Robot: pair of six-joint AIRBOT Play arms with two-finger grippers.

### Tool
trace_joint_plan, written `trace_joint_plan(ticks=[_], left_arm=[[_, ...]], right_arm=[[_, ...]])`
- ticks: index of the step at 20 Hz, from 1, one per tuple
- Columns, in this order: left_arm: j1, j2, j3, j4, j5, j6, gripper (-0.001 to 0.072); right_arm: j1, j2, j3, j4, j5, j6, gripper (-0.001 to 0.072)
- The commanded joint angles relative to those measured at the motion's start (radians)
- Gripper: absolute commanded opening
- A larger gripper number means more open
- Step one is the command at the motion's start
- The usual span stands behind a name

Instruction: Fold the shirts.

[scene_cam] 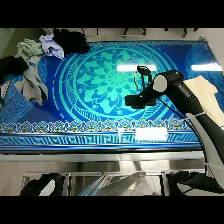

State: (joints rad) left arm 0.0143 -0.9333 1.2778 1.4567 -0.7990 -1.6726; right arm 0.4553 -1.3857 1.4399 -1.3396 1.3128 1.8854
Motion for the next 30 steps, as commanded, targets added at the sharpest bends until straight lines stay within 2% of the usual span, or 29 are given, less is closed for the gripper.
trace_joint_plan(ticks=[1,4,7,9,12,15,17,20,22,23,24,25,26,27,29,30], left_arm=[[-0.267,0.337,-0.230,-0.001,-0.165,-0.205,0.0010],[-0.562,0.424,-0.312,0.064,-0.180,-0.467,0.0010],[-0.856,0.326,-0.294,0.255,-0.177,-0.606,0.0010],[-0.985,0.203,-0.240,0.359,-0.167,-0.678,0.0011],[-1.069,-0.004,-0.121,0.349,-0.154,-0.626,0.0011],[-1.111,-0.196,0.008,0.344,-0.108,-0.541,0.0011],[-1.126,-0.305,0.090,0.312,-0.086,-0.478,0.0012],[-1.125,-0.423,0.186,0.143,-0.091,-0.357,0.0013],[-1.125,-0.460,0.214,0.111,-0.093,-0.336,0.0014],[-1.125,-0.468,0.225,0.110,-0.103,-0.320,0.0128],[-1.125,-0.469,0.240,0.111,-0.135,-0.320,0.0426],[-1.111,-0.468,0.267,0.113,-0.204,-0.324,0.0584],[-1.088,-0.468,0.308,0.117,-0.298,-0.321,0.0615],[-1.054,-0.457,0.353,0.124,-0.389,-0.300,0.0615],[-0.948,-0.391,0.418,0.126,-0.581,-0.210,0.0613],[-0.865,-0.323,0.418,0.147,-0.695,-0.136,0.0612]], right_arm=[[-0.001,-0.001,0.000,0.000,0.000,0.000,0.0015],[-0.001,-0.001,0.000,0.000,0.000,0.000,0.0015],[-0.001,-0.001,0.000,0.001,0.000,0.000,0.0015],[-0.001,-0.001,0.000,0.000,-0.022,0.000,0.0015],[-0.016,0.000,0.000,-0.012,-0.013,-0.008,0.0015],[-0.126,0.002,0.000,-0.064,0.235,0.036,0.0015],[-0.234,0.017,0.000,-0.104,0.317,0.038,0.0015],[-0.387,0.046,0.000,-0.103,0.318,0.042,0.0015],[-0.460,0.041,0.000,-0.100,0.318,0.042,0.0015],[-0.490,0.034,0.000,-0.100,0.309,0.042,0.0015],[-0.512,0.027,0.000,-0.099,0.286,0.042,0.0014],[-0.528,0.020,0.000,-0.092,0.277,0.042,0.0014],[-0.539,0.010,0.000,-0.079,0.287,0.042,0.0014],[-0.541,0.001,0.000,-0.061,0.293,0.042,0.0014],[-0.540,-0.011,0.000,-0.042,0.275,0.042,0.0014],[-0.539,-0.023,0.000,-0.032,0.254,0.041,0.0014]])
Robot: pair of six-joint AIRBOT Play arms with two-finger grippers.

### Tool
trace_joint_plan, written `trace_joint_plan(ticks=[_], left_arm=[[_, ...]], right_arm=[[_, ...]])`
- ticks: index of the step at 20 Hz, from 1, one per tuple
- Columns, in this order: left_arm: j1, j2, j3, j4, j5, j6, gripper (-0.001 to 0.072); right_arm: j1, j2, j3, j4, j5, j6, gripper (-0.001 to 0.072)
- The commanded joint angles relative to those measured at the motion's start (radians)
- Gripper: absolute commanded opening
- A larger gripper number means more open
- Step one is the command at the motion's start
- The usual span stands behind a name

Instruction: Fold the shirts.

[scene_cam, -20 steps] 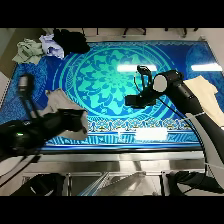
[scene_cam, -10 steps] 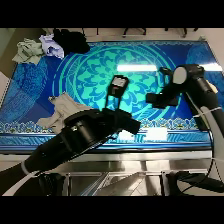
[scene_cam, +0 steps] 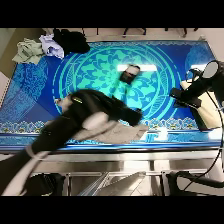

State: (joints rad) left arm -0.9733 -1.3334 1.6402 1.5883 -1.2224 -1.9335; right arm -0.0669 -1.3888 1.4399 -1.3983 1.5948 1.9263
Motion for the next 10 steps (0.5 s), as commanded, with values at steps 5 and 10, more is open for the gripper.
trace_joint_plan(ticks=[5,10], left_arm=[[0.739,0.397,-0.377,-0.133,-0.377,0.338,0.0610],[1.336,0.443,-0.758,-0.425,-0.153,0.427,0.0612]], right_arm=[[0.017,-0.038,-0.002,0.198,-0.035,-0.169,0.0015],[0.151,-0.038,-0.002,0.315,-0.064,-0.260,0.0016]])
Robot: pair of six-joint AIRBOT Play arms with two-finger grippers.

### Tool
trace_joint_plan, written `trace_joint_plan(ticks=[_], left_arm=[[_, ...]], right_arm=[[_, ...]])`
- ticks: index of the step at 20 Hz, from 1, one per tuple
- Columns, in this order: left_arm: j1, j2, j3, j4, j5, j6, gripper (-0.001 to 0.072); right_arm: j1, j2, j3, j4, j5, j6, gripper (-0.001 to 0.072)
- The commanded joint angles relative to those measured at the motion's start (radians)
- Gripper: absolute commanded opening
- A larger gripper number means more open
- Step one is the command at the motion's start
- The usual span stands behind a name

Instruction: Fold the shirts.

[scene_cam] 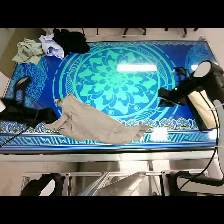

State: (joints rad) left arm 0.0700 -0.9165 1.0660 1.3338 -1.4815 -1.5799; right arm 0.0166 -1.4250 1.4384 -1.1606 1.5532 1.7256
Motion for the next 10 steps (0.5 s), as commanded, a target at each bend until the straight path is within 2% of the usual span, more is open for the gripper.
trace_joint_plan(ticks=[1,4,10], left_arm=[[0.340,-0.010,-0.211,-0.207,0.145,0.101,0.0612],[0.378,-0.180,-0.195,-0.229,0.183,0.170,0.0612],[0.255,-0.518,0.006,-0.226,0.179,0.183,0.0612]], right_arm=[[0.105,-0.002,0.000,0.077,-0.035,-0.067,0.0016],[0.195,-0.002,0.000,0.077,-0.066,-0.081,0.0015],[0.290,-0.002,0.000,0.073,-0.110,-0.080,0.0015]])
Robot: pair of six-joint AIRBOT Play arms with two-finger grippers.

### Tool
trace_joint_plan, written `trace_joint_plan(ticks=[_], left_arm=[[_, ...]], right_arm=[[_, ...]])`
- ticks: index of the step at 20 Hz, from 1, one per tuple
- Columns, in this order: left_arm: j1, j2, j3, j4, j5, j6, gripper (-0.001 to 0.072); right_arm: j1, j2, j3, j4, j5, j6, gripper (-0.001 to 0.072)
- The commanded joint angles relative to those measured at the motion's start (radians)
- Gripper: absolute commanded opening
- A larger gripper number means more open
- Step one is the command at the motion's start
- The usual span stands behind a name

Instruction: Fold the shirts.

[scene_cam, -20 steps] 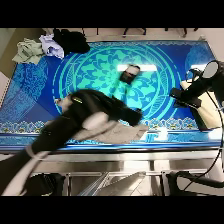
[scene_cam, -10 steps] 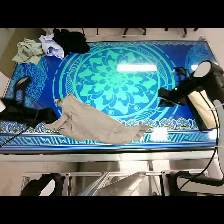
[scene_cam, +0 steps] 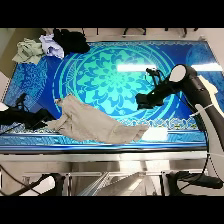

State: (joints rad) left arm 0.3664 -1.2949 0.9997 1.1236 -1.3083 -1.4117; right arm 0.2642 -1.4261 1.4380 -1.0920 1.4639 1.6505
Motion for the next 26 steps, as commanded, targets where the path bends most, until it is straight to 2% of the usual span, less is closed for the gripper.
trace_joint_plan(ticks=[1,5,8,9,10,11,14,17,19,20,21,22,23,26], left_arm=[[-0.068,-0.181,0.093,-0.016,0.000,0.011,0.0611],[-0.153,-0.279,0.117,0.100,0.027,-0.056,0.0610],[-0.165,-0.297,0.117,0.108,0.071,-0.087,0.0603],[-0.171,-0.299,0.117,0.116,0.072,-0.090,0.0480],[-0.173,-0.299,0.117,0.134,0.069,-0.089,0.0315],[-0.174,-0.296,0.117,0.156,0.060,-0.089,0.0003],[-0.179,-0.232,0.117,0.168,0.029,-0.079,0.0012],[-0.190,-0.074,0.117,0.167,-0.025,-0.070,0.0013],[-0.206,0.041,0.117,0.168,-0.097,-0.070,0.0013],[-0.216,0.094,0.117,0.167,-0.129,-0.071,0.0013],[-0.230,0.152,0.117,0.167,-0.153,-0.071,0.0013],[-0.245,0.201,0.117,0.167,-0.158,-0.071,0.0013],[-0.264,0.248,0.117,0.167,-0.150,-0.071,0.0013],[-0.315,0.330,0.117,0.167,-0.107,-0.087,0.0013]], right_arm=[[0.046,0.000,0.000,0.005,-0.024,-0.005,0.0015],[0.047,0.000,0.000,0.004,-0.027,-0.005,0.0015],[0.047,-0.001,0.000,0.004,-0.028,-0.005,0.0015],[0.047,-0.001,0.000,0.004,-0.032,-0.005,0.0015],[0.047,-0.001,0.000,0.004,-0.041,-0.006,0.0015],[0.047,-0.001,0.000,0.003,-0.046,-0.006,0.0015],[0.047,0.000,0.000,-0.058,-0.024,-0.006,0.0015],[0.044,-0.002,0.000,-0.238,0.024,-0.024,0.0016],[0.039,-0.002,-0.001,-0.293,0.062,-0.058,0.0017],[0.029,0.000,-0.008,-0.281,0.069,-0.058,0.0077],[0.010,0.001,-0.021,-0.252,0.084,-0.057,0.0385],[-0.019,0.004,-0.042,-0.209,0.101,-0.056,0.0649],[-0.057,0.015,-0.081,-0.147,0.105,-0.056,0.0686],[-0.161,0.087,-0.287,0.020,0.013,-0.087,0.0686]])
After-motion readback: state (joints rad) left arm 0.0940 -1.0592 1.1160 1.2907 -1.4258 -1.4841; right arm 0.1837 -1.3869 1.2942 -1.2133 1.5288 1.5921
